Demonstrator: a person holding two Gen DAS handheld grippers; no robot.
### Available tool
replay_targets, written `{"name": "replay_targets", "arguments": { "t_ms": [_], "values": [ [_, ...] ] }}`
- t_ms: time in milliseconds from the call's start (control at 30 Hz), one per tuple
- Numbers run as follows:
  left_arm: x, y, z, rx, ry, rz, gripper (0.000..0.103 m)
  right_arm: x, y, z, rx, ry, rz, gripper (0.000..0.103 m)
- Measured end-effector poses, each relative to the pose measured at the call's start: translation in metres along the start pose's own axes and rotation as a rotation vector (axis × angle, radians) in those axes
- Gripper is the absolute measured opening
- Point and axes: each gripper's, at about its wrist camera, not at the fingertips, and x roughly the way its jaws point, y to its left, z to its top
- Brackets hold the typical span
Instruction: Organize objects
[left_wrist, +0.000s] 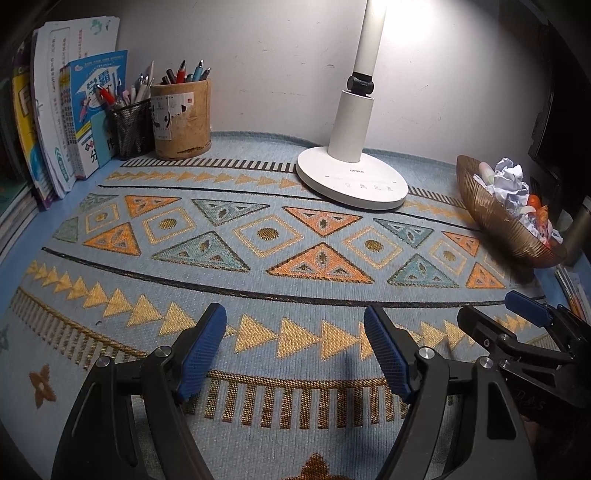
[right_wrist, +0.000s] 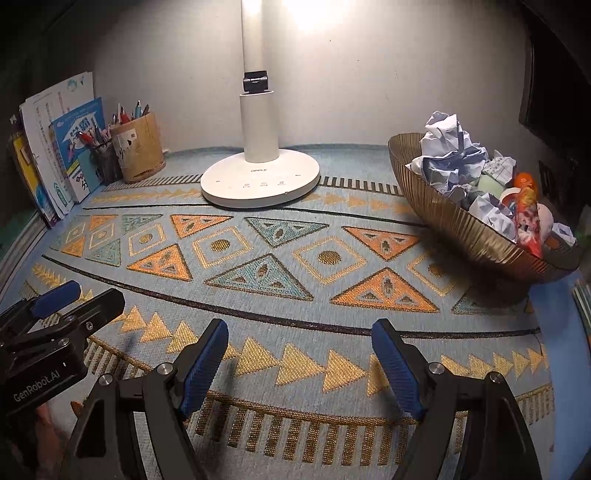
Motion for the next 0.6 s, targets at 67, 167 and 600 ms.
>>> {"name": "replay_targets", "arguments": {
  "t_ms": [67, 167, 600],
  "values": [
    [0.003, 0.0, 0.0, 0.0, 0.015, 0.015, 0.076, 0.0, -0.001, 0.0, 0.003, 0.002, 0.001, 0.079],
    [0.008, -0.002, 0.0, 0.009, 0.04, 0.048, 0.076, 0.001, -0.001, 0.0, 0.008, 0.005, 0.002, 0.079],
    [0.012, -0.006, -0.001, 0.039, 0.067, 0.079, 0.076, 0.003, -0.003, 0.0, 0.015, 0.017, 0.0, 0.079]
  ]
}}
